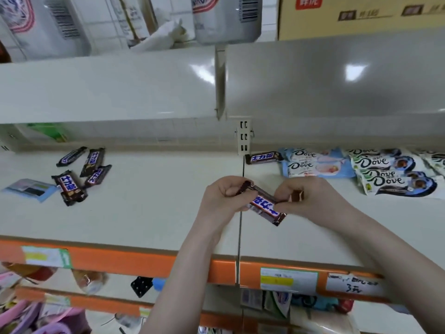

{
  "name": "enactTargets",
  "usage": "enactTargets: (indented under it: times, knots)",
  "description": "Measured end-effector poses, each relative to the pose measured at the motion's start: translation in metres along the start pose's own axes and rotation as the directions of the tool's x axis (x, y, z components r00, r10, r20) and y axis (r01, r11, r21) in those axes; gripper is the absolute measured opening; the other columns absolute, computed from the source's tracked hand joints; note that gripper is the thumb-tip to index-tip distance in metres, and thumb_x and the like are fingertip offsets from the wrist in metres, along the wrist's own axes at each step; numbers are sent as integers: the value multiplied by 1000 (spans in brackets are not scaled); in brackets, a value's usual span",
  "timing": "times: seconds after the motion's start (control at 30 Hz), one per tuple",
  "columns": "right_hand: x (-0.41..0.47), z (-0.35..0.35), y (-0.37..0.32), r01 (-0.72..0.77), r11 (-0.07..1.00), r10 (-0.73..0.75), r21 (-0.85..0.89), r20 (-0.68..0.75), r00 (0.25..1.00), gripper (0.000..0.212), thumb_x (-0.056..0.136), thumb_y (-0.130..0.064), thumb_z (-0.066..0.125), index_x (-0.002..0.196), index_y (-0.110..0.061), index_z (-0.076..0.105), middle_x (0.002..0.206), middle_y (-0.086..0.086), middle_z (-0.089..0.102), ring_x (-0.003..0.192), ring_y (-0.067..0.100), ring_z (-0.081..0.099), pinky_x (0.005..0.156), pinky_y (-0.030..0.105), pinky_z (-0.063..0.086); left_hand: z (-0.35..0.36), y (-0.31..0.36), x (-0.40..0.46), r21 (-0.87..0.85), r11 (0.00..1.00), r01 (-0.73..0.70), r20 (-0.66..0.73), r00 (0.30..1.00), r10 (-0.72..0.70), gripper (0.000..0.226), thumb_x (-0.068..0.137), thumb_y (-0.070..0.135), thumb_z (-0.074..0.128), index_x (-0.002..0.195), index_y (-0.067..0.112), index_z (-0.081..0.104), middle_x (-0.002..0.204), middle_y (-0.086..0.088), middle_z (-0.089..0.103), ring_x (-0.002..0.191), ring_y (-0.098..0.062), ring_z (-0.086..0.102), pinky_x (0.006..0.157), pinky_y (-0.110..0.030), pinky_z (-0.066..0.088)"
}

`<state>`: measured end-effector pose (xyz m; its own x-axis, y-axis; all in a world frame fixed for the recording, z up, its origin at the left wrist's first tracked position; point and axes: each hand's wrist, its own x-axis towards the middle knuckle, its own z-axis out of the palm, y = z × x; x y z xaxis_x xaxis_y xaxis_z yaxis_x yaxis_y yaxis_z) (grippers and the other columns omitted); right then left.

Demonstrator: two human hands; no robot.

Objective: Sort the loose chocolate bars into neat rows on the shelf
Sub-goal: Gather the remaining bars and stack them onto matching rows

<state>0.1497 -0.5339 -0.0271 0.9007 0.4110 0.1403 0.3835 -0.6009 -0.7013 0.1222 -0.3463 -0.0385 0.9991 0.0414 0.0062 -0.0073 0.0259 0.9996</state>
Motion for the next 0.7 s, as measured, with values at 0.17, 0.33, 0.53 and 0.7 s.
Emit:
enactTargets:
  times: [0.17, 0.33, 0.53, 0.7]
  knots:
    - [5, 4, -1, -130, 926, 132, 355, 20, 991, 8, 77, -3, 69, 76, -10, 65, 66, 4, 64, 50, 2, 53, 49, 14, 43, 9, -6, 3, -74, 997, 39, 7, 999, -38, 16, 79, 1, 69, 88, 13, 65, 68, 2, 65, 68, -10, 63, 70, -26, 52]
    - [6, 4, -1, -181, 829, 194, 529, 32, 980, 15, 79, -2, 67, 89, -14, 65, 73, 3, 67, 62, 8, 59, 58, 15, 47, 5, -10, 6, 27, 999, 45, 117, 992, -48, 12, 79, 8, 70, 88, 15, 64, 76, -1, 65, 76, -14, 64, 76, -31, 54]
    - [15, -14, 0, 86, 993, -79, 76, -90, 993, 41, 72, -7, 74, 102, -33, 64, 90, -8, 65, 71, 8, 54, 64, 11, 43, -2, -1, 12, 300, 947, -116, 202, 978, 56, 15, 82, 8, 65, 83, 24, 64, 66, 11, 67, 66, -4, 60, 65, -17, 46]
    - [22, -13, 1, 121, 967, -130, -225, -25, 991, 11, 73, -22, 74, 81, -23, 67, 72, 1, 64, 68, 18, 56, 60, 26, 40, 2, -11, 10, 498, 842, -206, 152, 977, 149, 14, 81, 15, 62, 79, 29, 60, 71, 10, 62, 65, -2, 55, 62, -19, 41]
